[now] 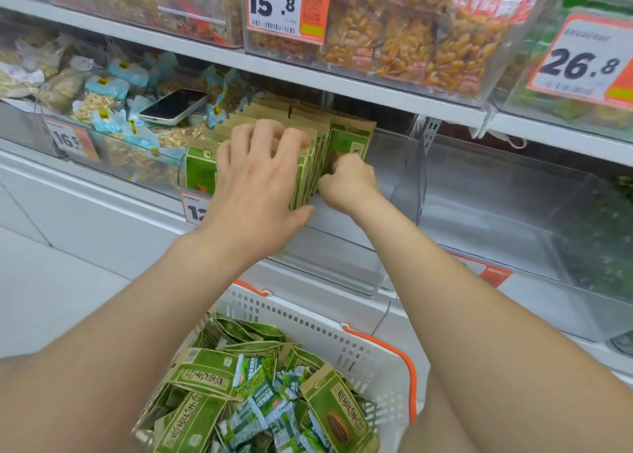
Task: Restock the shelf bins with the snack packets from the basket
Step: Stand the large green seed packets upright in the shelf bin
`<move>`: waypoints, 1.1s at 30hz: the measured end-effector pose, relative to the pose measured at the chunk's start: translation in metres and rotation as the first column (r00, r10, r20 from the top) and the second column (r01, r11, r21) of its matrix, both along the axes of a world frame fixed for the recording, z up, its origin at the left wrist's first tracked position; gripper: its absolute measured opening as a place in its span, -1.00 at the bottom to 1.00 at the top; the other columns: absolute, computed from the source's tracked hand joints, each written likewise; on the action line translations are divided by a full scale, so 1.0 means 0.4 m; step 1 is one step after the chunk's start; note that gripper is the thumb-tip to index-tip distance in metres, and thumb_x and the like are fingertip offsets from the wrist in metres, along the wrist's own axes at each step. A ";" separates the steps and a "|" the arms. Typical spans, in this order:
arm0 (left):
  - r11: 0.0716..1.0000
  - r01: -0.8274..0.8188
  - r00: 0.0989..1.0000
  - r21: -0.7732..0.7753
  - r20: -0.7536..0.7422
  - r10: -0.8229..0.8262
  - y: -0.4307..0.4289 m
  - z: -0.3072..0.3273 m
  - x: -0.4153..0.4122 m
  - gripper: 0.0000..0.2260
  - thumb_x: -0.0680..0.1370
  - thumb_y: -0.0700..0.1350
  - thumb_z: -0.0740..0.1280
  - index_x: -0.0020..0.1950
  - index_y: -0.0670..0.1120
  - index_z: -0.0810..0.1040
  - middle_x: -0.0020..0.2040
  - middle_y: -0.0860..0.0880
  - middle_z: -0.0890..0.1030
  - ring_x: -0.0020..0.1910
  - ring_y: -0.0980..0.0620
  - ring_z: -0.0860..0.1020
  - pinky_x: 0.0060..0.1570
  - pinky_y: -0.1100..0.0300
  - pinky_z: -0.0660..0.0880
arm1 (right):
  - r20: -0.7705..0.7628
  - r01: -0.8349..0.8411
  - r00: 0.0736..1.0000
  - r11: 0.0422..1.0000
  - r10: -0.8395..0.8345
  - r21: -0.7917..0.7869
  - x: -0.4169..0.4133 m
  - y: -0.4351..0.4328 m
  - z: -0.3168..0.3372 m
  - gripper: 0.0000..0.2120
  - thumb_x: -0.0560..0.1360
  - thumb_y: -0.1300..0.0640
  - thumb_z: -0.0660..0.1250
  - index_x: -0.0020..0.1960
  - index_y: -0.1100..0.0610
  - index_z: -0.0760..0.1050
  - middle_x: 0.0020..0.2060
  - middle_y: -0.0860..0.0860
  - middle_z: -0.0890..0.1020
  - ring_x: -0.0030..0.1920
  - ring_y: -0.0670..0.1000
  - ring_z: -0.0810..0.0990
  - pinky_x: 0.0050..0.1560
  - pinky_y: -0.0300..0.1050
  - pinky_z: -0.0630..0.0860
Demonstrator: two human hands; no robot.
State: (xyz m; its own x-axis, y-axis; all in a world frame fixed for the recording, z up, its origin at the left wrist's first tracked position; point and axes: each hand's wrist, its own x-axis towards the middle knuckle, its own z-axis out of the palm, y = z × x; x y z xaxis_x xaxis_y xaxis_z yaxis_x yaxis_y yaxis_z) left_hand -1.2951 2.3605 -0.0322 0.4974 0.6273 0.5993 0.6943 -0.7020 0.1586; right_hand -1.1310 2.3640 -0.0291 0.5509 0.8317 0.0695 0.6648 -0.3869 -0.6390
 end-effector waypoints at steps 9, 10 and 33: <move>0.837 0.086 0.927 -0.540 -0.266 -0.266 -0.111 -0.098 -0.009 -0.87 0.39 0.08 0.38 -0.24 0.08 0.49 -0.28 0.06 0.59 -0.21 -0.07 0.61 -0.26 0.12 0.48 | 0.456 -0.341 0.803 0.924 0.383 -0.176 -0.099 -0.319 0.035 -0.85 0.44 0.06 0.24 -0.16 0.09 0.56 -0.28 0.05 0.53 -0.18 0.22 0.56 -0.27 -0.04 0.52; 0.802 0.057 0.866 -0.594 -0.370 -0.336 -0.120 -0.128 0.001 -0.87 0.42 0.09 0.39 -0.18 0.06 0.54 -0.22 0.04 0.62 -0.15 -0.08 0.61 -0.24 0.12 0.49 | 0.438 -0.360 0.769 0.882 0.466 -0.305 -0.100 -0.346 0.028 -0.86 0.48 0.06 0.26 -0.14 0.11 0.53 -0.29 0.04 0.46 -0.19 0.22 0.53 -0.27 -0.06 0.46; 0.534 -0.262 0.733 -0.804 -0.526 -0.431 -0.274 -0.646 0.138 -0.57 0.69 -0.05 0.31 0.50 -0.20 0.36 0.40 -0.23 0.45 0.47 -0.27 0.34 0.40 -0.06 0.35 | 0.116 -0.379 0.606 0.414 0.787 -0.828 0.004 -0.444 -0.167 -0.61 0.65 0.10 0.21 0.46 0.11 0.46 0.27 0.13 0.56 0.20 0.15 0.63 -0.02 -0.04 0.53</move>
State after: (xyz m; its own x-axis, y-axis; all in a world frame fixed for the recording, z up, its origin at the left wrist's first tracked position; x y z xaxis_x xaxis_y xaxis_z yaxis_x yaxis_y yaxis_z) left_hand -1.2400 2.2509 -0.2906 0.5766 0.5564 -0.5983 0.7924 -0.5592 0.2437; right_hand -1.1295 2.1865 -0.0958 -0.0294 0.8094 -0.5865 0.9964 0.0701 0.0468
